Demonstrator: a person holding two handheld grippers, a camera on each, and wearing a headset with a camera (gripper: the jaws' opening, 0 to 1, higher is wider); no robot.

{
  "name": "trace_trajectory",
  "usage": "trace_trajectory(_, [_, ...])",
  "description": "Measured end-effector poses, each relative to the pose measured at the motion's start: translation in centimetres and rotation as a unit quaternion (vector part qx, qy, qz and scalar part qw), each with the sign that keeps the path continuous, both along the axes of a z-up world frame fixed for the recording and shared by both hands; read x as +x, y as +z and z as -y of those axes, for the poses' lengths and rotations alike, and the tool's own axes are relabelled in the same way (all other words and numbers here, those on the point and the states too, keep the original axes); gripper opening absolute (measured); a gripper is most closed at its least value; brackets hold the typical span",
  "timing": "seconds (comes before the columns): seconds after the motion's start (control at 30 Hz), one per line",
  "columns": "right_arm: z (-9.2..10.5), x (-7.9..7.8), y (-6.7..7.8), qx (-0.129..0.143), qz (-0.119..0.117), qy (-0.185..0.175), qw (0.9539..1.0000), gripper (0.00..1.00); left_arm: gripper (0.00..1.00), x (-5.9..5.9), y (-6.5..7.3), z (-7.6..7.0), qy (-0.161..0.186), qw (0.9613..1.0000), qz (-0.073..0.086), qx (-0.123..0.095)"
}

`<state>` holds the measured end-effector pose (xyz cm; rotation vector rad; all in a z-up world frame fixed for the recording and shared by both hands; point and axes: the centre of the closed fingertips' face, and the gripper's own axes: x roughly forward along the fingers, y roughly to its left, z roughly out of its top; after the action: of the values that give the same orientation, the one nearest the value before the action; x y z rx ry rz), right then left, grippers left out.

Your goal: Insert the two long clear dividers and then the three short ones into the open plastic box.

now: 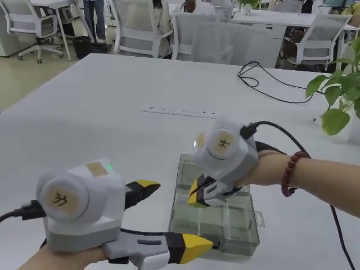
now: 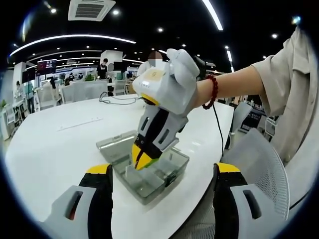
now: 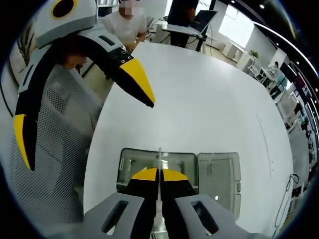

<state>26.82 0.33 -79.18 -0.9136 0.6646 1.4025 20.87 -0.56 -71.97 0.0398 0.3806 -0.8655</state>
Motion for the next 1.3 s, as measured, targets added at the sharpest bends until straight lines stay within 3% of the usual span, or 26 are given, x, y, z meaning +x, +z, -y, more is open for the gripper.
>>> trace_trajectory(0.57, [-0.2, 0.2, -2.2, -0.016, -0.014, 0.001, 0.9998, 0.02, 0.84, 0.2, -0.1, -0.4, 0.003, 1.0, -0.001, 0.006])
trace_trajectory(1.1, [-0.3, 0.3, -3.4, -0.074, -0.029, -0.006, 0.9968, 0.02, 0.84, 0.2, -0.4, -0.2, -0.002, 0.9999, -0.003, 0.011])
trace_trajectory(1.3, [-0.2, 0.3, -3.5, -0.081, -0.034, -0.014, 0.9961, 0.02, 0.84, 0.2, -0.4, 0.0, -0.002, 1.0, -0.003, 0.009])
